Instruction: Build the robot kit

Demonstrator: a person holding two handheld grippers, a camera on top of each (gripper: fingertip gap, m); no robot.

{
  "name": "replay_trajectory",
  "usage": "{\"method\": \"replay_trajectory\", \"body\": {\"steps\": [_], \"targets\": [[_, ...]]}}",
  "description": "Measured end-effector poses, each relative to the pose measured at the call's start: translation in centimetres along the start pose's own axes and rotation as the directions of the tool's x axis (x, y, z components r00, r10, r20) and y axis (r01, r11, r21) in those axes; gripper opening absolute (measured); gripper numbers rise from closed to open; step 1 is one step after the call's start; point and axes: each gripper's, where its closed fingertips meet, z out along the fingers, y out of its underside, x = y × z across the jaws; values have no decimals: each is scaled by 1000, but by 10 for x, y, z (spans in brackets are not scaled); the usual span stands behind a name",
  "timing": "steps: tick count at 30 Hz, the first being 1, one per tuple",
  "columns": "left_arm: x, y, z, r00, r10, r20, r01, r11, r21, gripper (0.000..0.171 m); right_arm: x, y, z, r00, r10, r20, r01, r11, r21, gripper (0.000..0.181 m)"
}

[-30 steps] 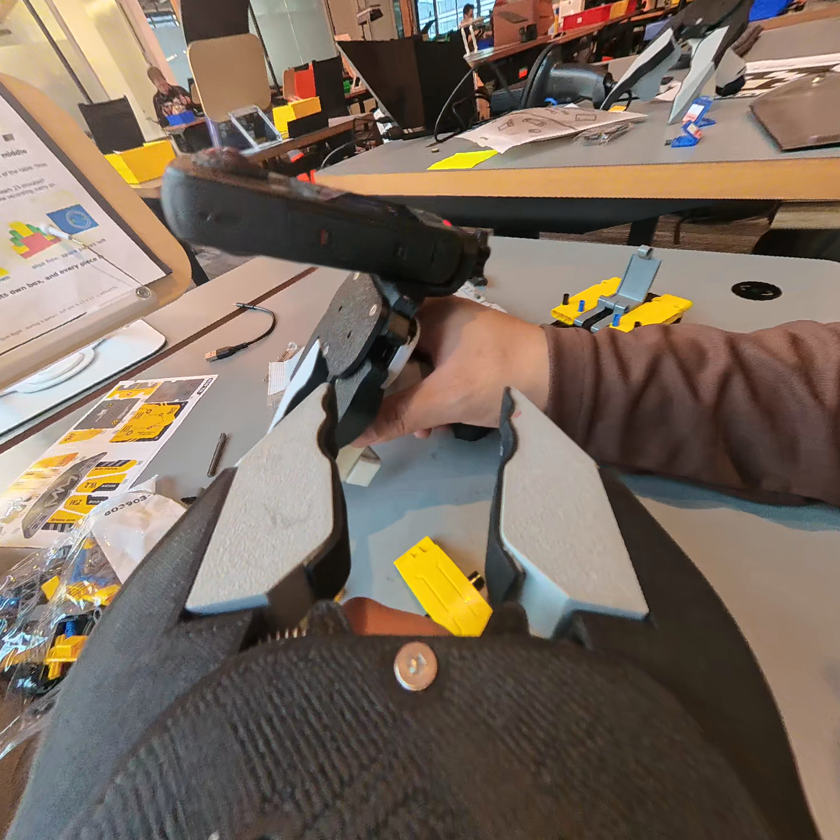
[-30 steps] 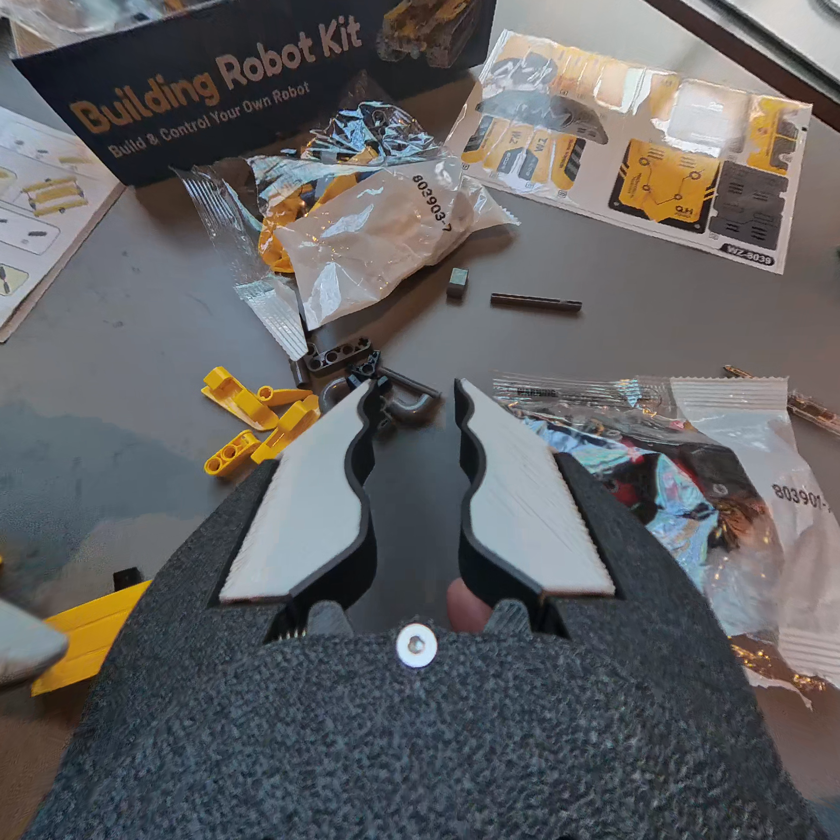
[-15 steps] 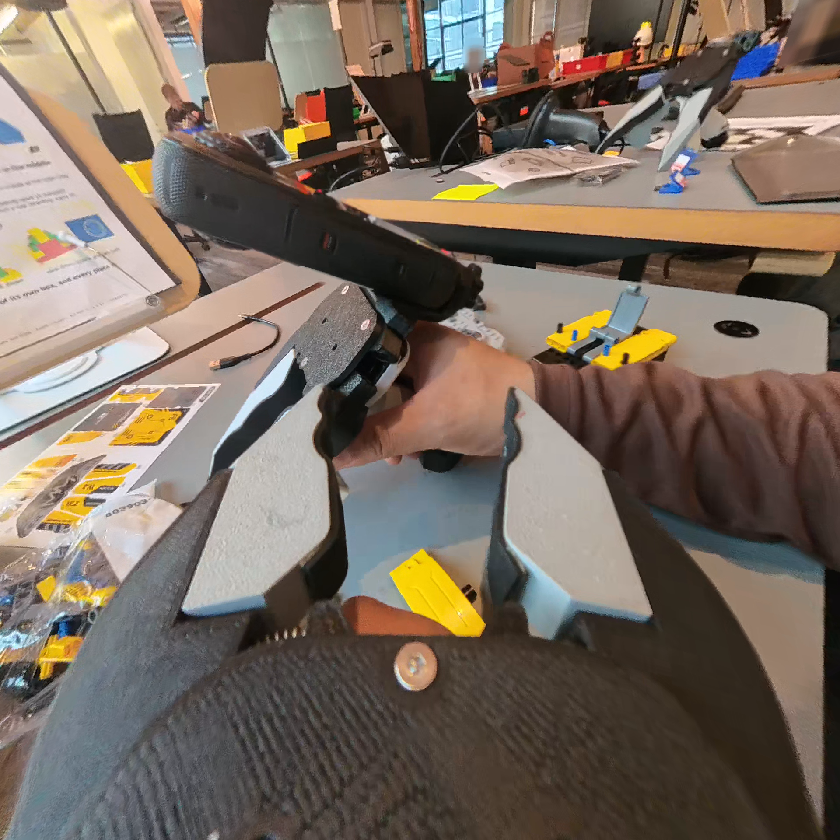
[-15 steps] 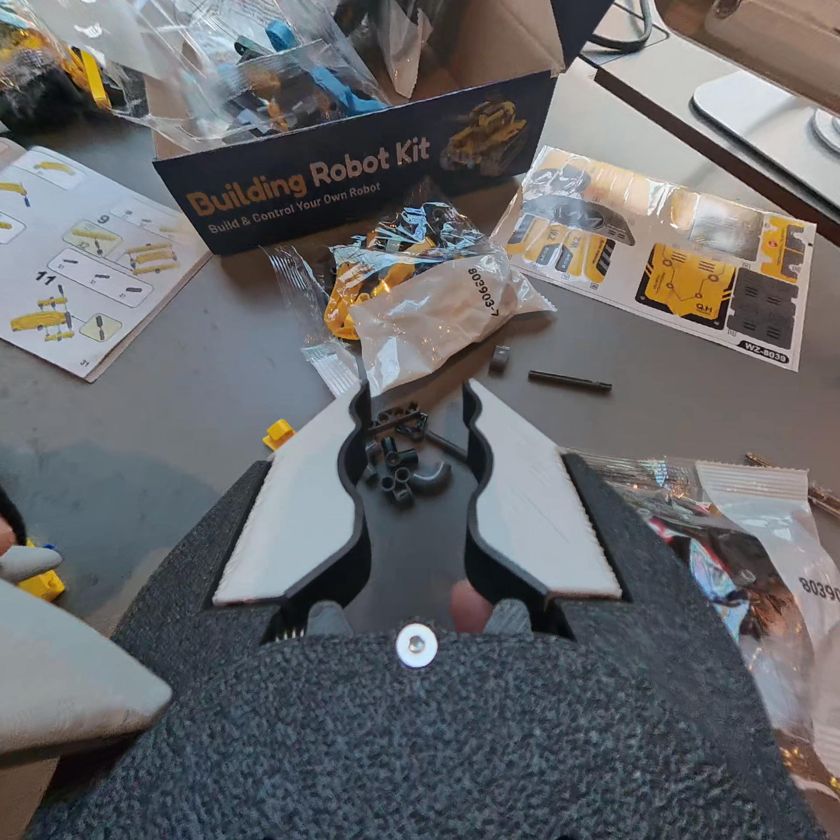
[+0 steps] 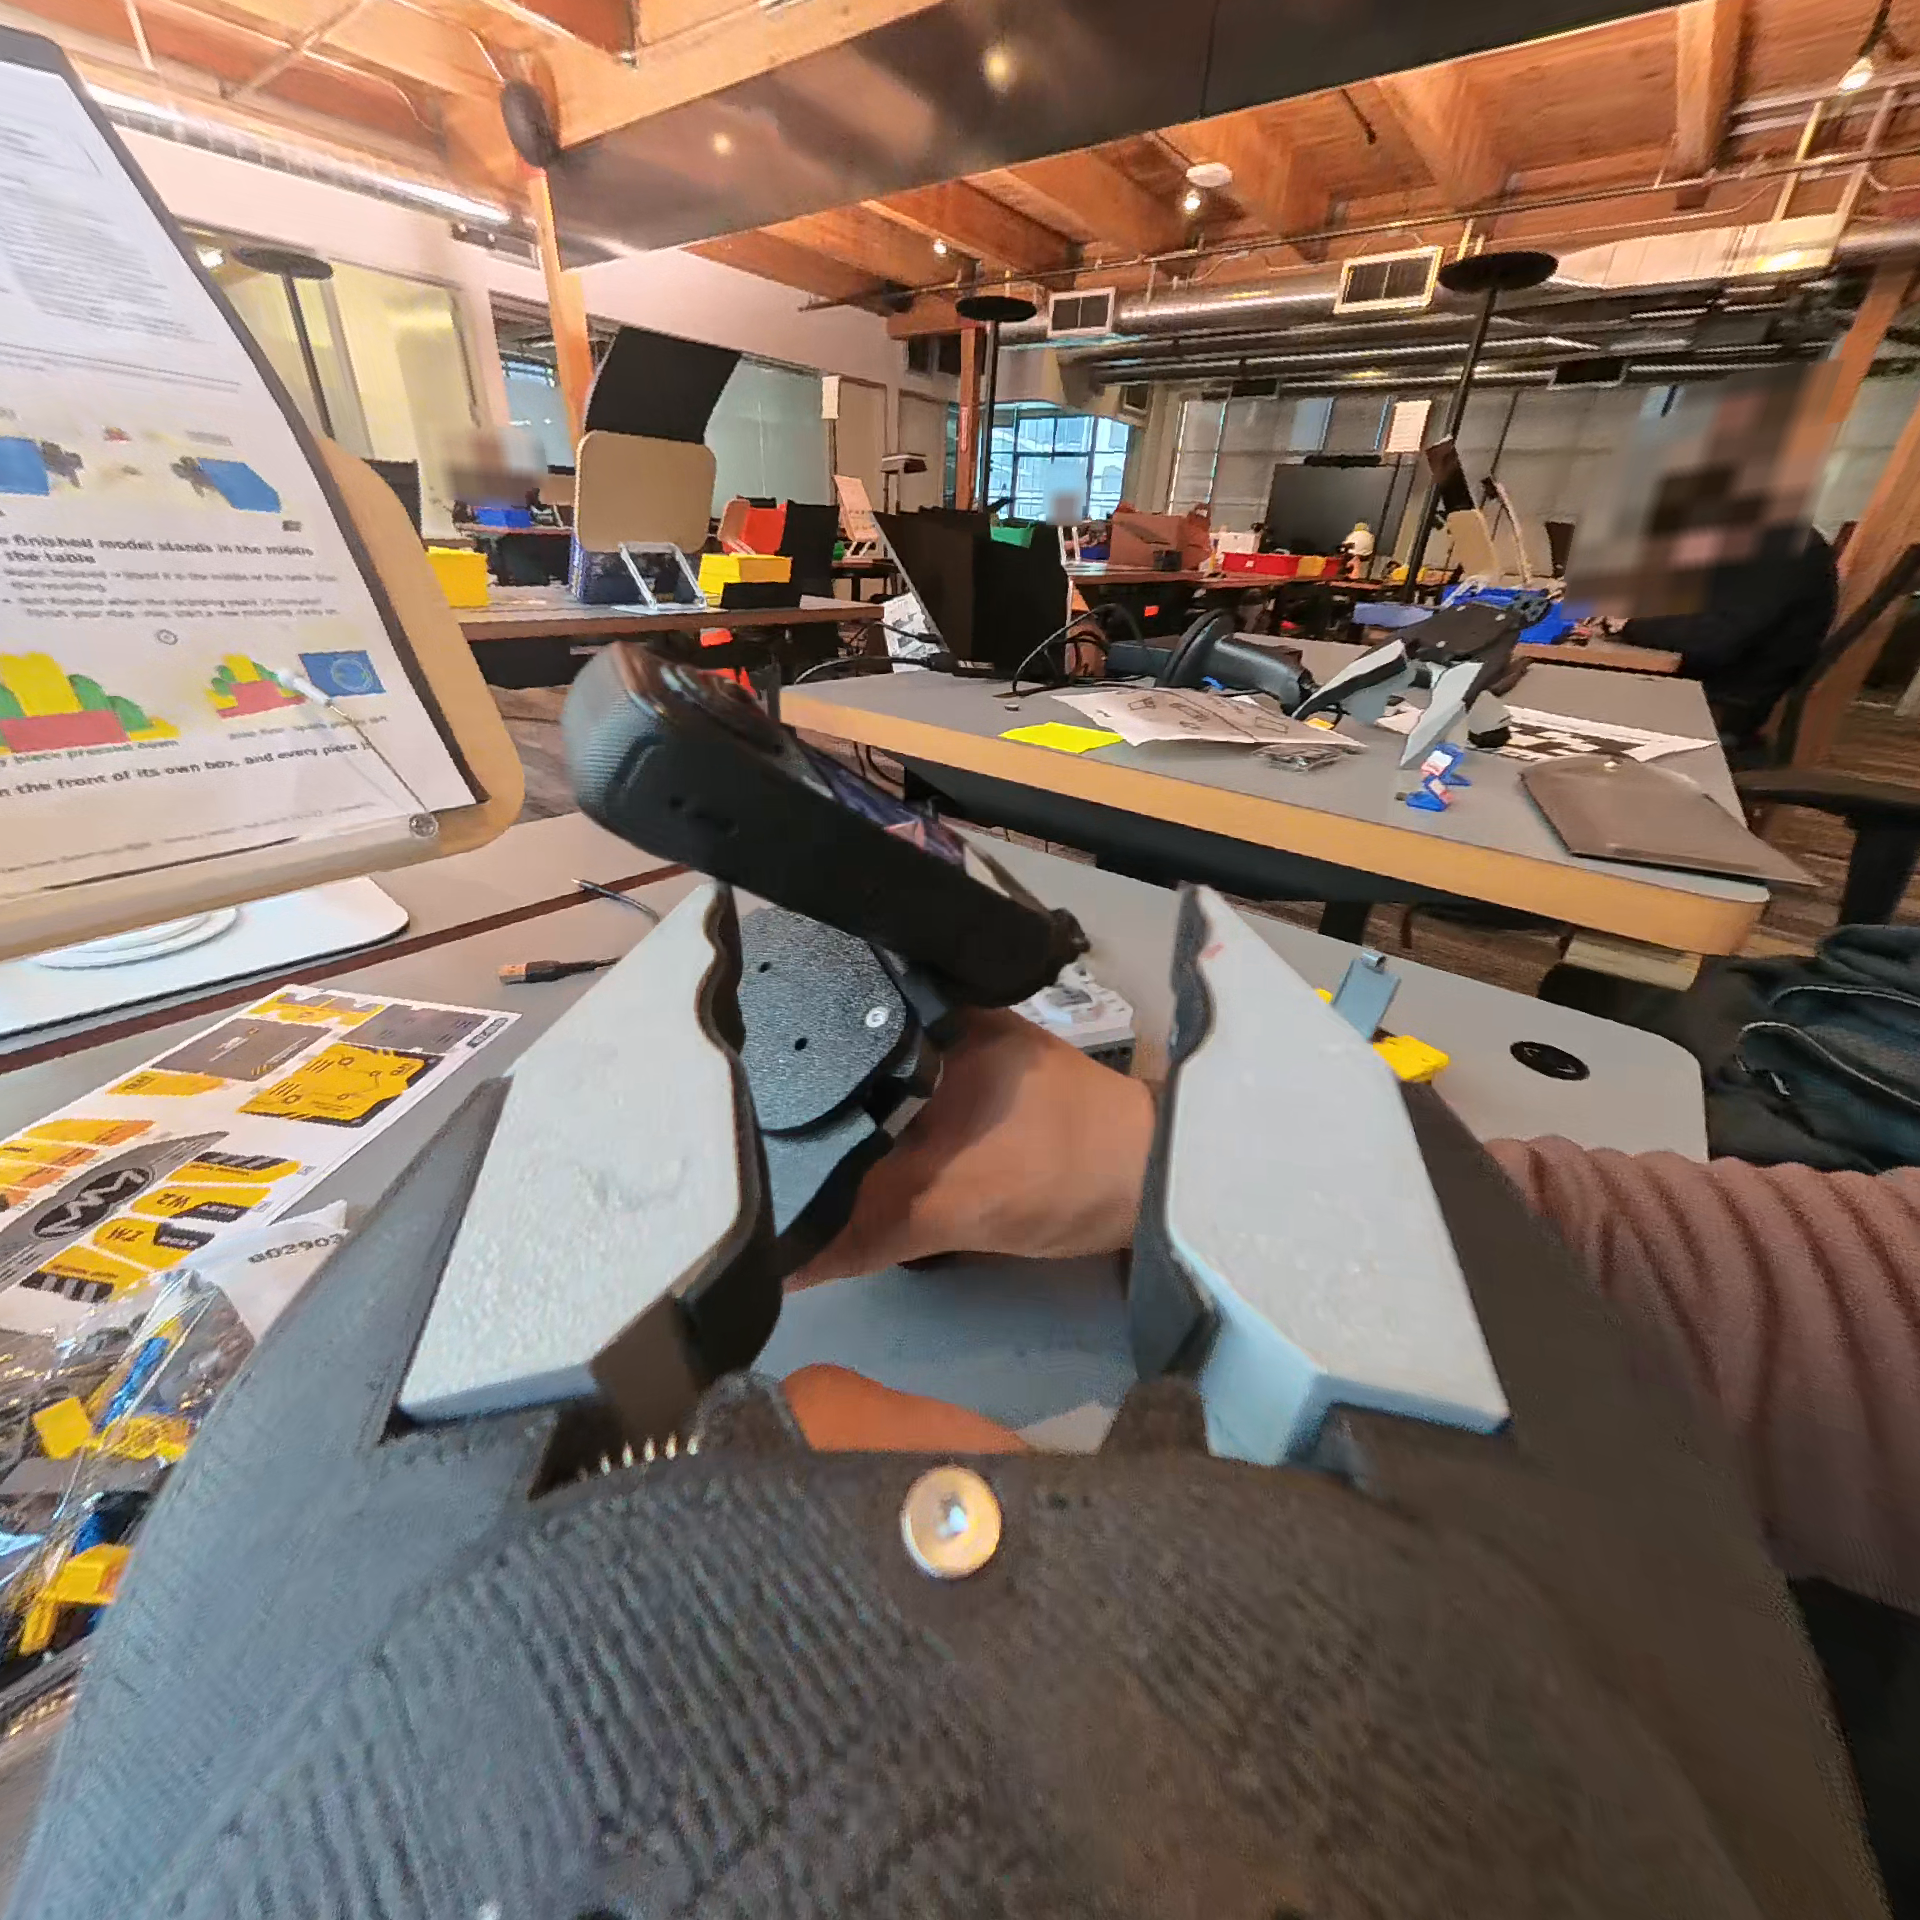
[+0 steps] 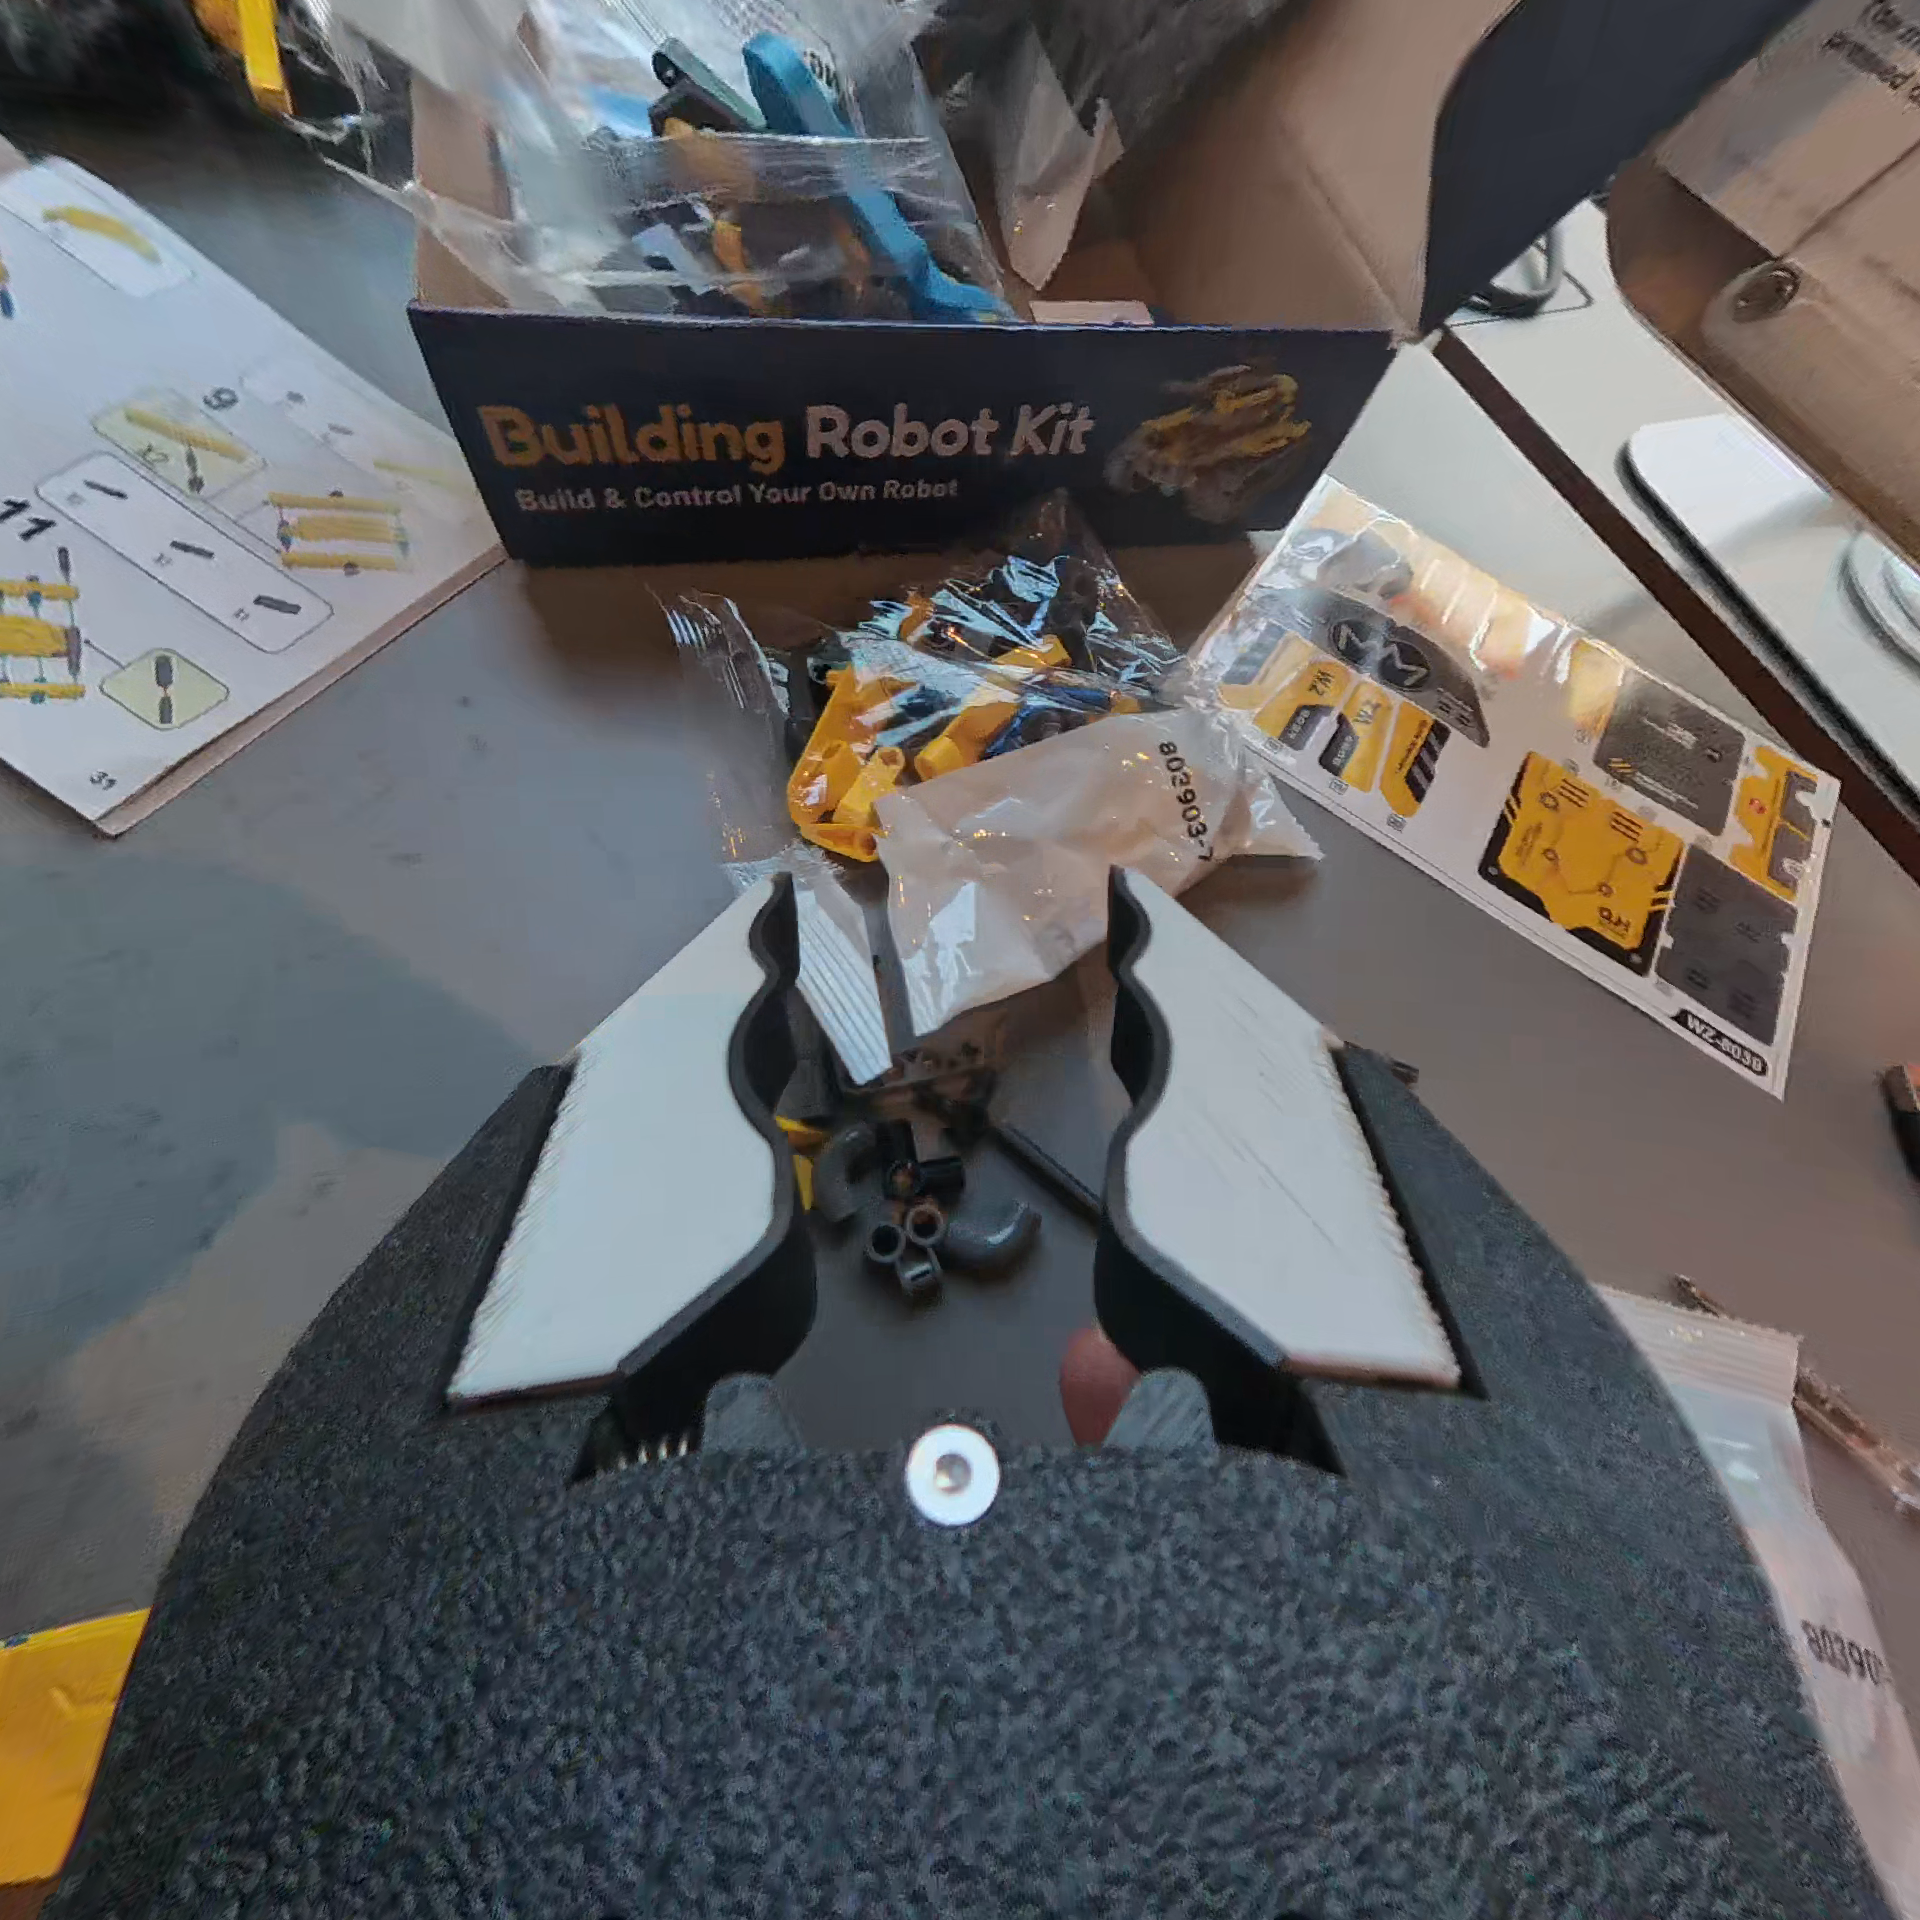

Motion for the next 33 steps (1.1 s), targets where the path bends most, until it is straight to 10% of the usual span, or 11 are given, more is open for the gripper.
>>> {"method": "replay_trajectory", "body": {"steps": [8,15,23,33], "targets": [[-10,-20,-9,999,13,38,-17,992,121,63,12,1,9,998,59,-24,-60,998,-24,61],[17,5,2,996,59,-68,-59,998,-2,61,4,5,14,998,-44,-39,42,997,-67,57],[19,7,1,996,33,-81,-35,999,-19,63,12,0,17,994,-53,-98,48,997,-55,2],[17,16,5,997,39,-73,-43,998,-53,60,18,-7,9,993,92,-70,-90,996,28,0]]}}
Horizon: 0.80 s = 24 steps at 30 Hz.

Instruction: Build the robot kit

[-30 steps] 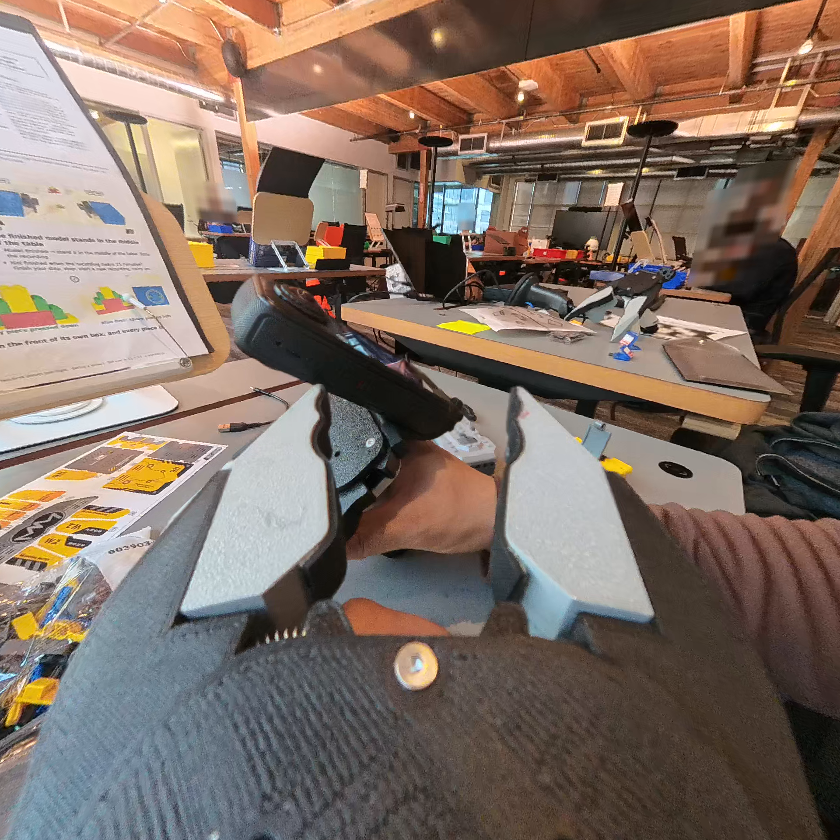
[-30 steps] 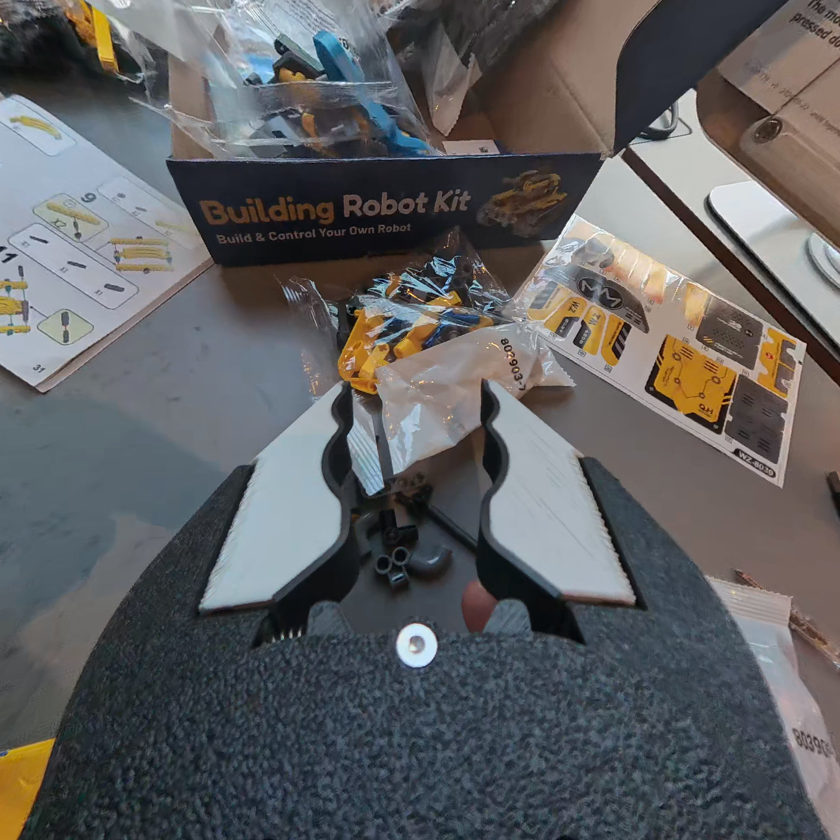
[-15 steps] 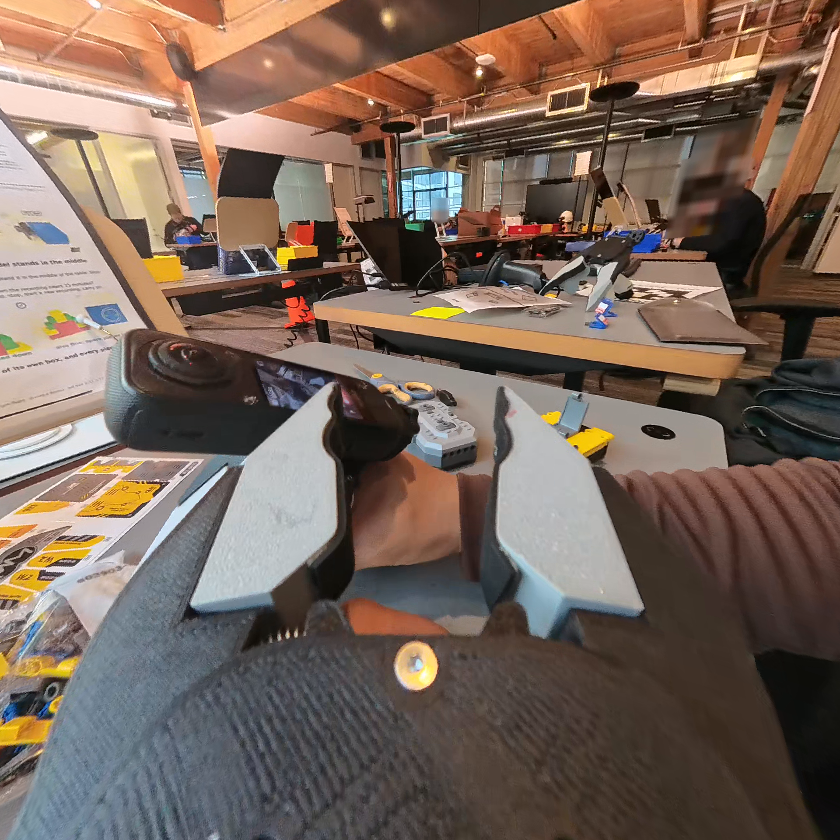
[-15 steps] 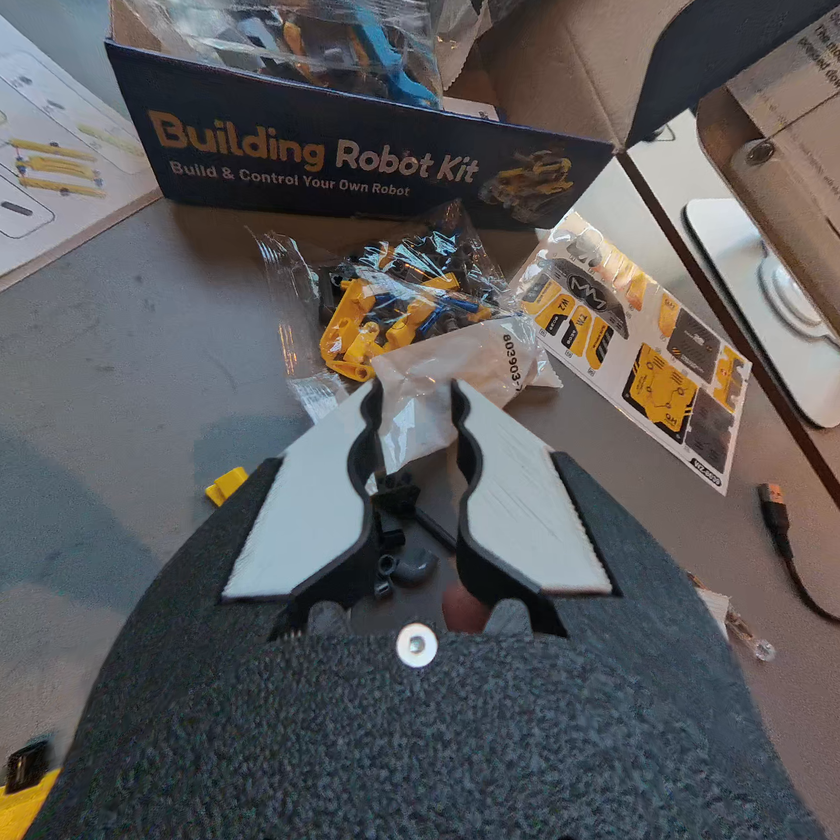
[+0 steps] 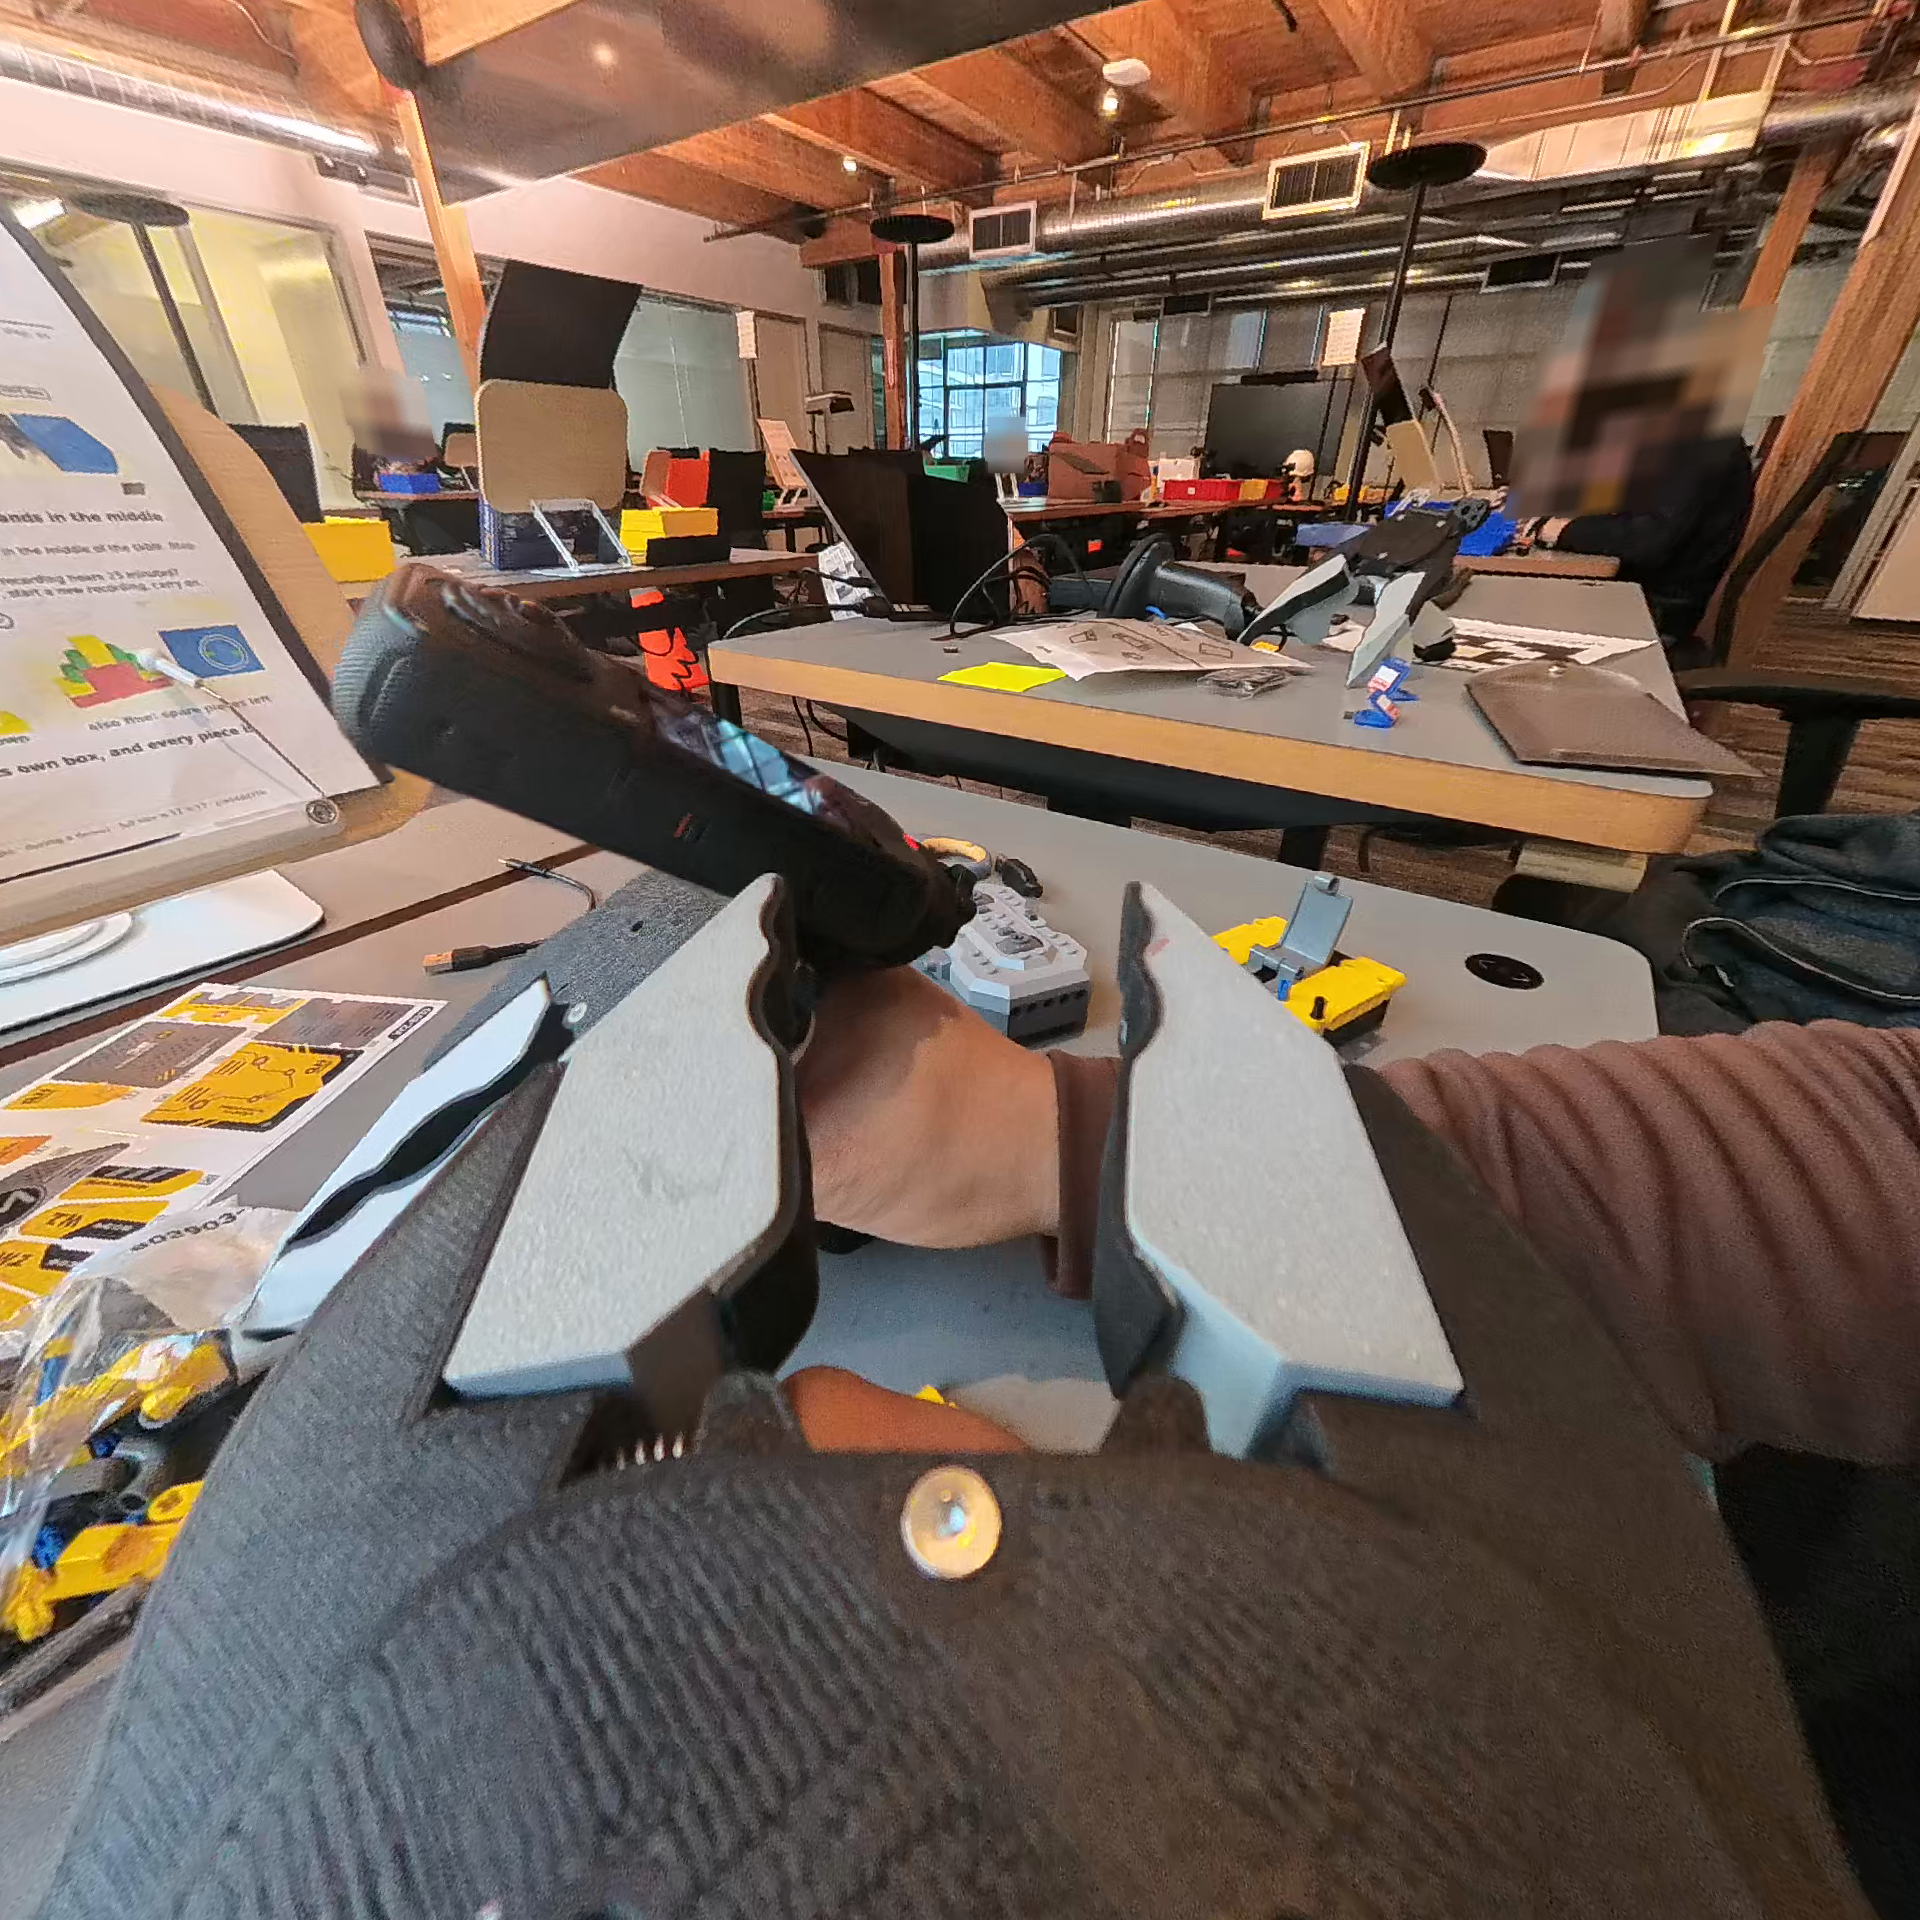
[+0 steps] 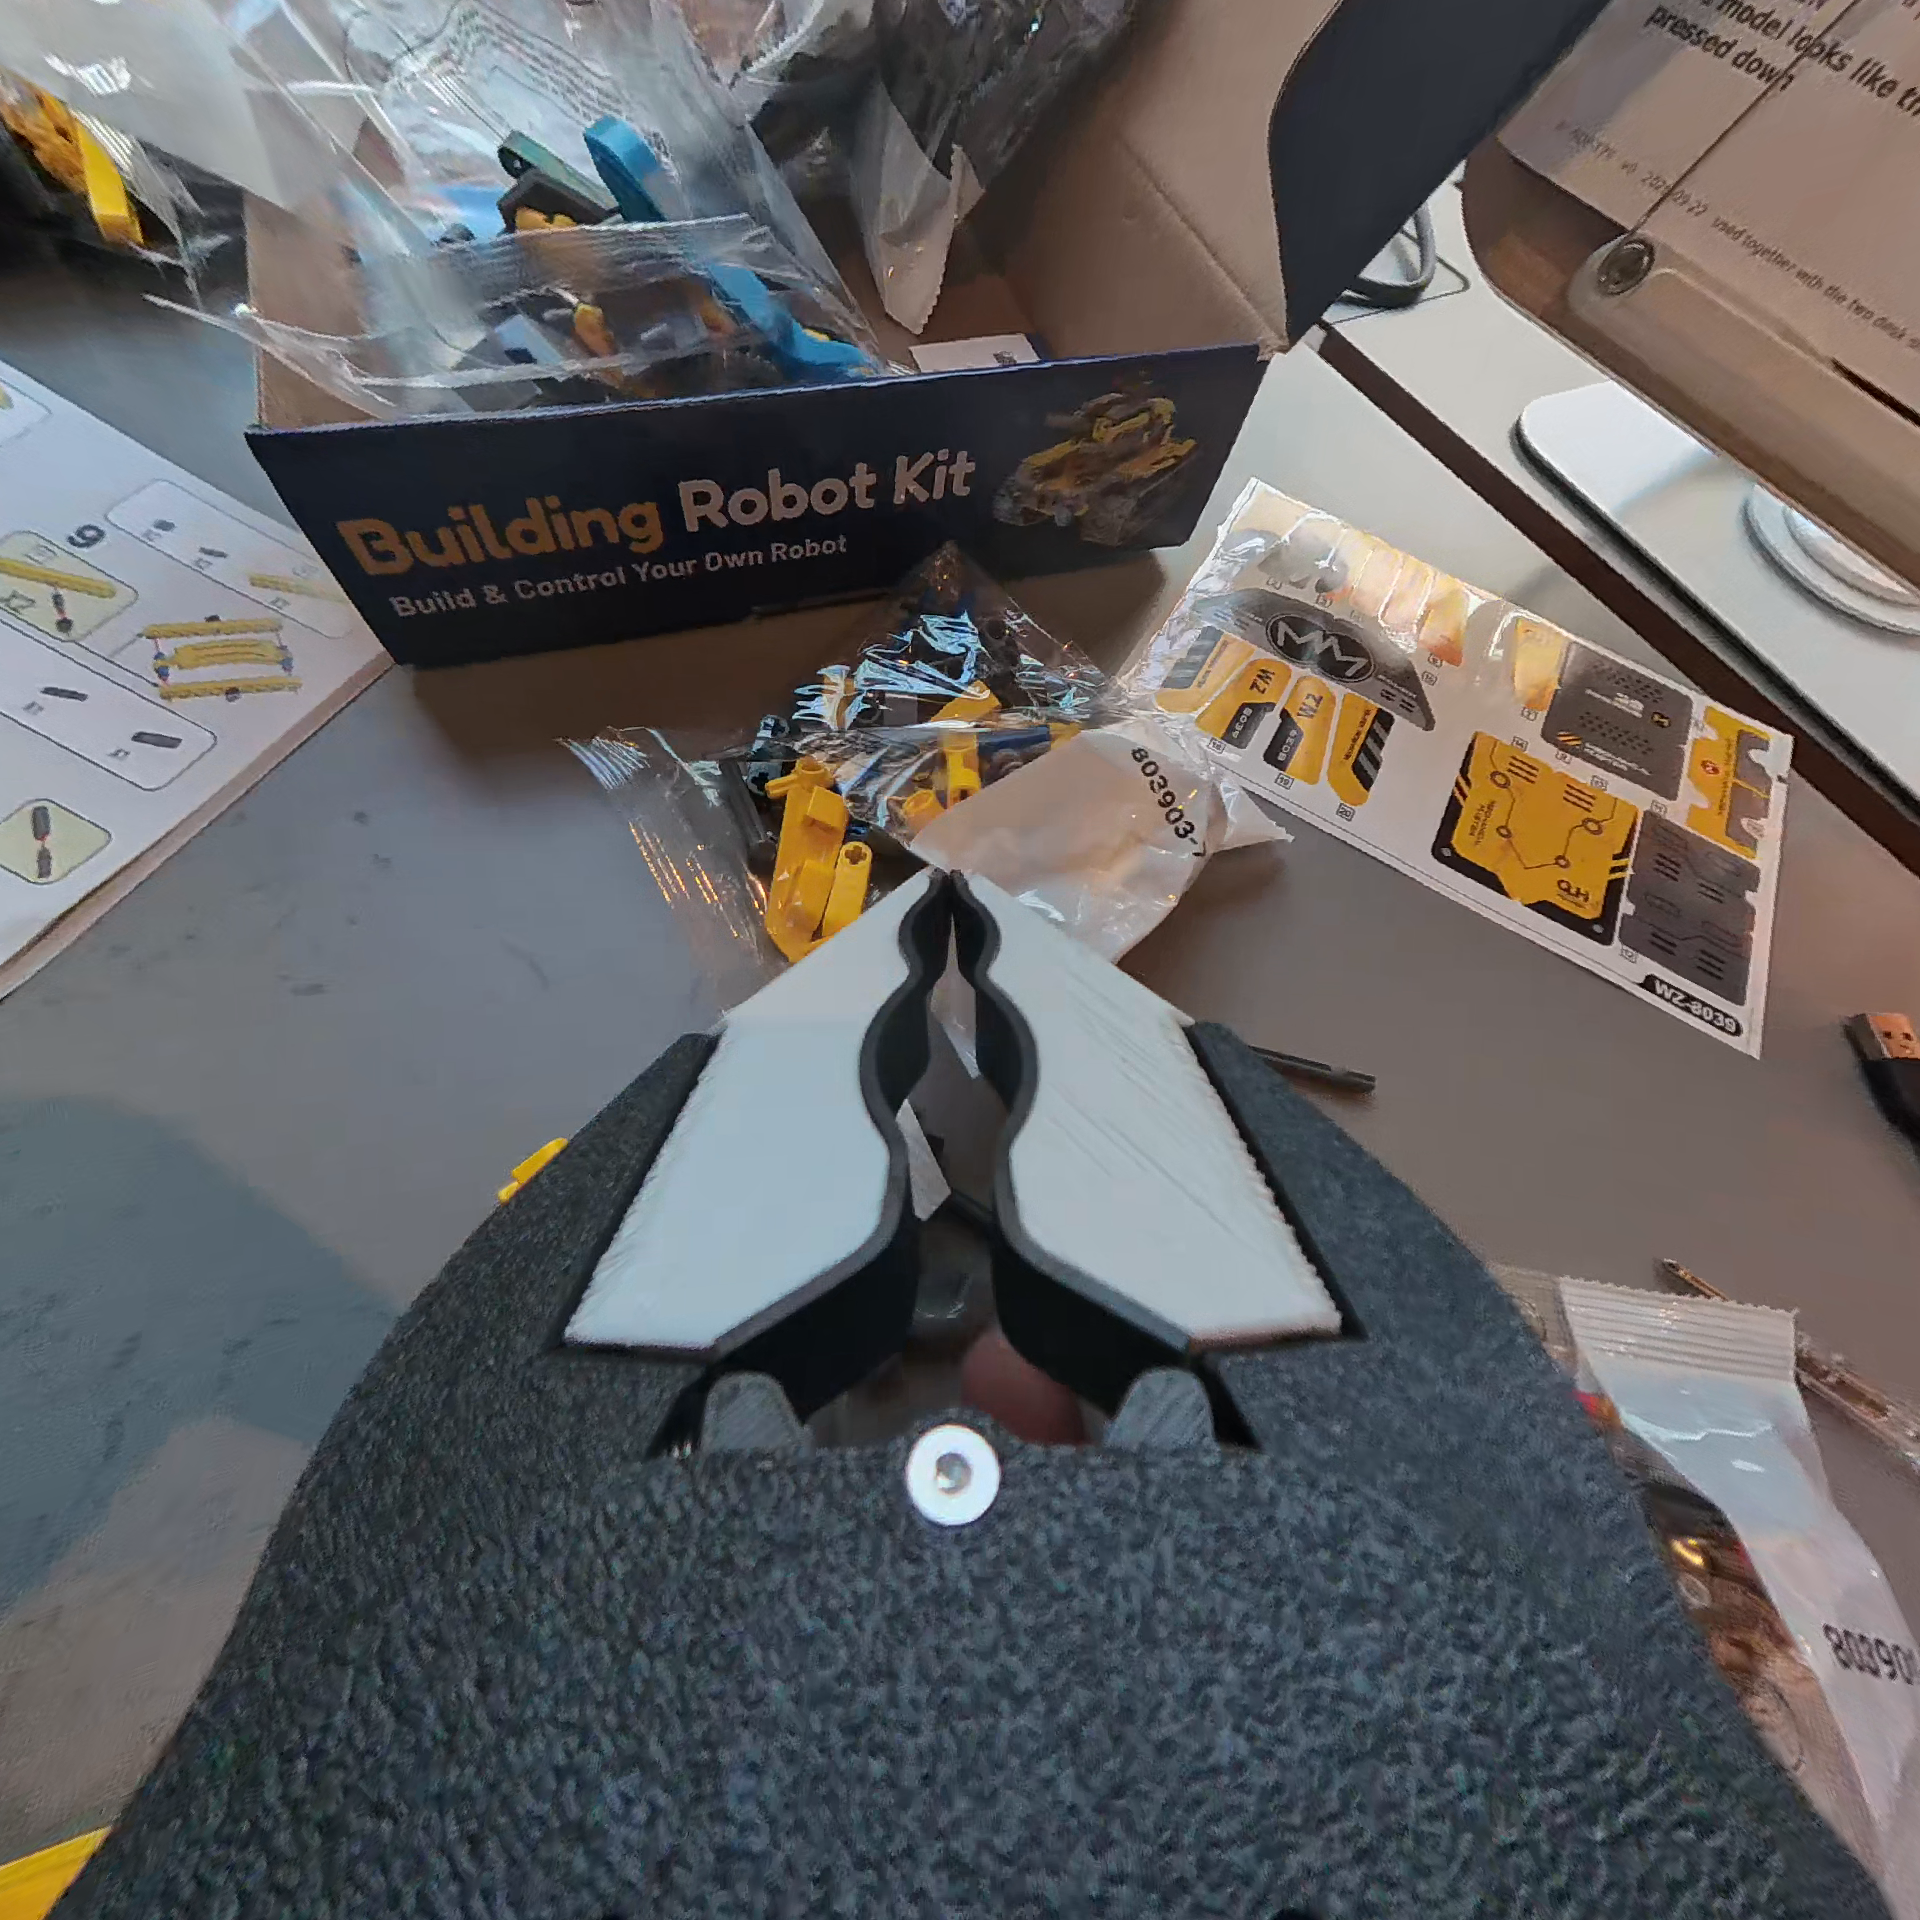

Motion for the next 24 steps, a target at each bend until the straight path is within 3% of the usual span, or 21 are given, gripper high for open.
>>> {"method": "replay_trajectory", "body": {"steps": [9,24], "targets": [[-17,-3,-1,997,31,66,-31,999,7,58,1,-5,-2,999,45,3,-45,998,36,0],[-10,11,4,997,58,55,-56,997,-44,57,2,-4,-3,999,48,-11,-47,998,37,0]]}}
